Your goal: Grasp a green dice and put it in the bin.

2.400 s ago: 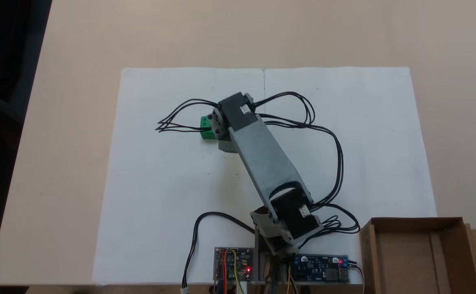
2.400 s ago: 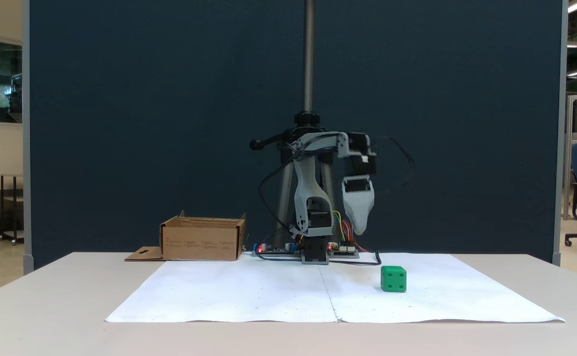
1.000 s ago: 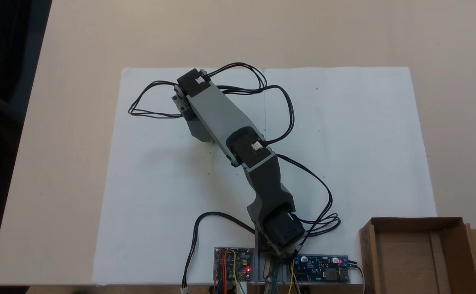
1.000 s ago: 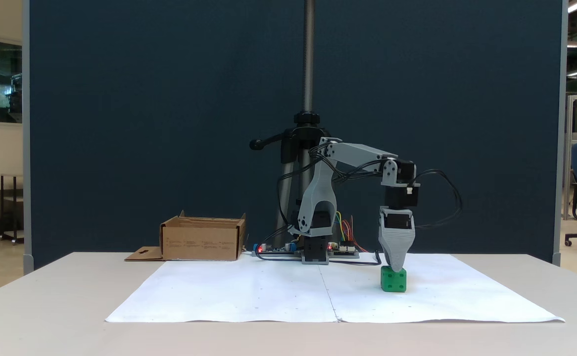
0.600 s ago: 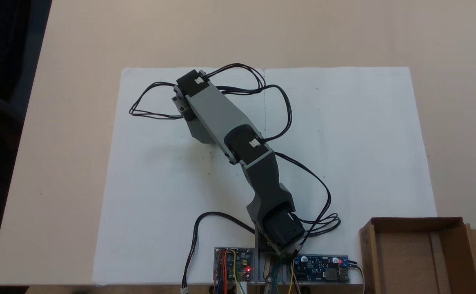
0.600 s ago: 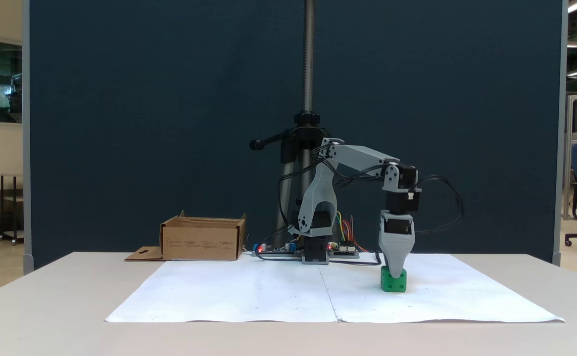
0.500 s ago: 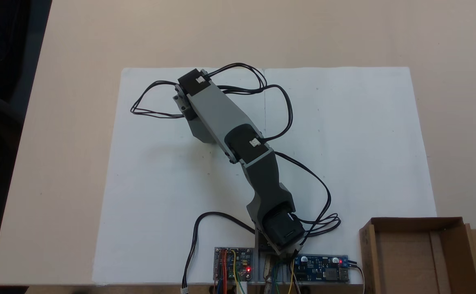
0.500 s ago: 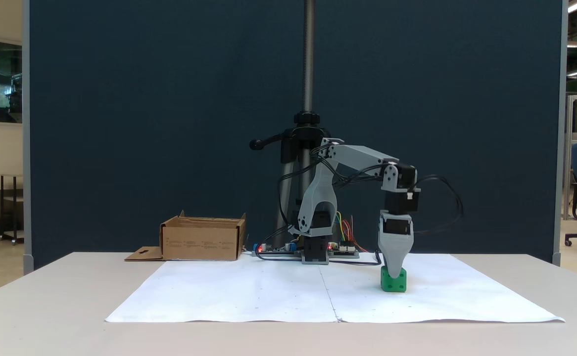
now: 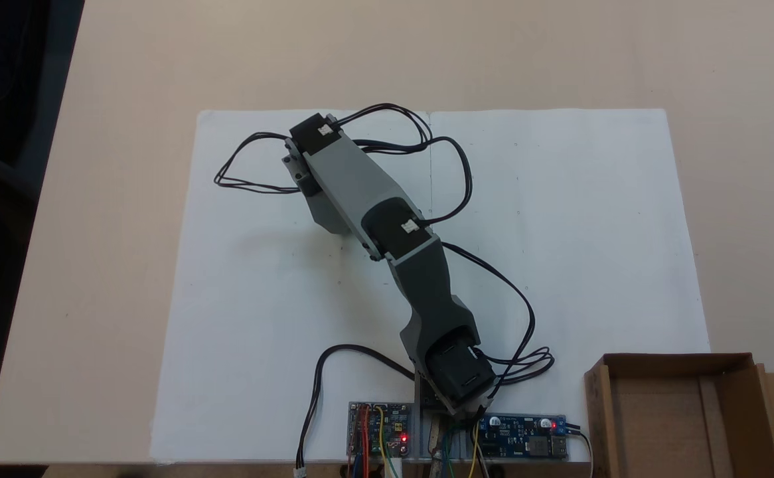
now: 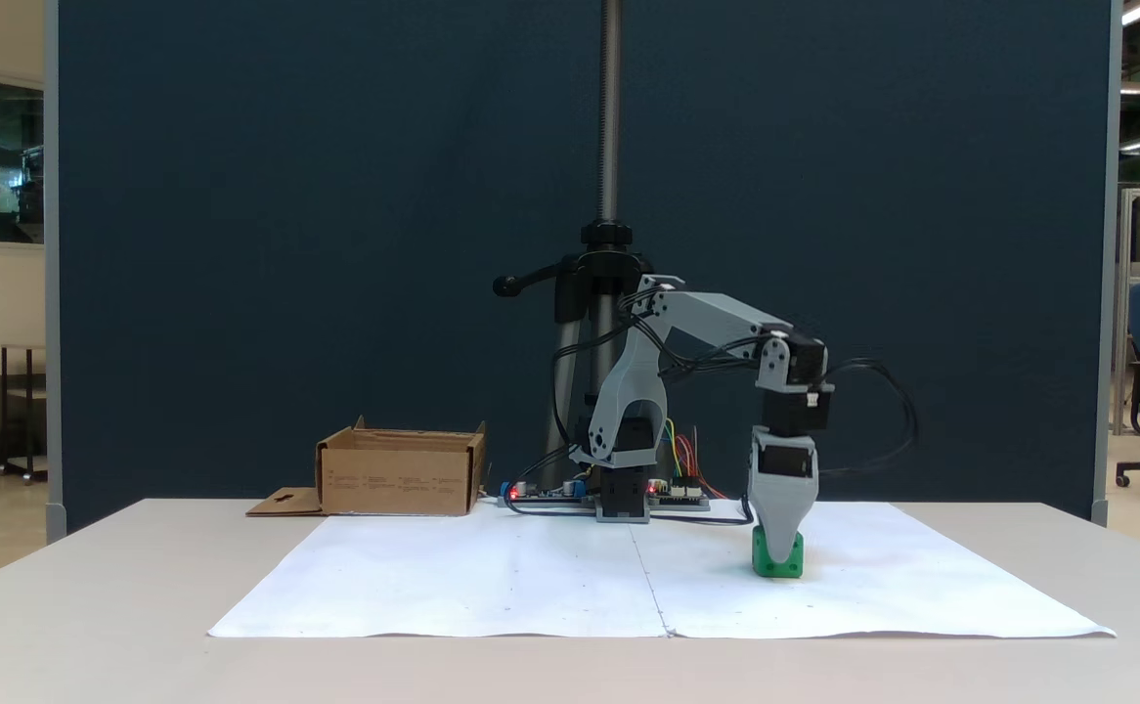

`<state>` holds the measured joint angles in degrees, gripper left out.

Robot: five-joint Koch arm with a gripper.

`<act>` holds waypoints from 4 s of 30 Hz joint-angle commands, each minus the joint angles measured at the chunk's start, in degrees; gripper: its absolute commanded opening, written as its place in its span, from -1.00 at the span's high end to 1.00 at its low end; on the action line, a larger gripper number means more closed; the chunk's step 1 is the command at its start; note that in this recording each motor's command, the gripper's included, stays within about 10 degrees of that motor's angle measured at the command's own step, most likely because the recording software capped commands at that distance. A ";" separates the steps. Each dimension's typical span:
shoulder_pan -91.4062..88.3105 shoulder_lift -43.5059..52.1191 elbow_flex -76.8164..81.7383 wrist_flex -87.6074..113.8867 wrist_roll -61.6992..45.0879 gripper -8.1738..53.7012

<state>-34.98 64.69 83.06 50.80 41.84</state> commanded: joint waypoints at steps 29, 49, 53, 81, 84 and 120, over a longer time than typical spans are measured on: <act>-0.79 0.00 -1.67 -0.79 4.75 -0.29; 1.41 0.00 -1.67 -1.32 6.86 0.33; 2.99 0.70 -1.67 -1.58 6.86 0.33; 59.15 2.81 -24.52 -3.43 -11.60 0.33; 64.86 2.99 -25.49 -3.34 -13.89 0.33; 135.97 11.07 -25.49 5.10 -52.82 0.33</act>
<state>99.14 74.79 60.38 53.61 -6.50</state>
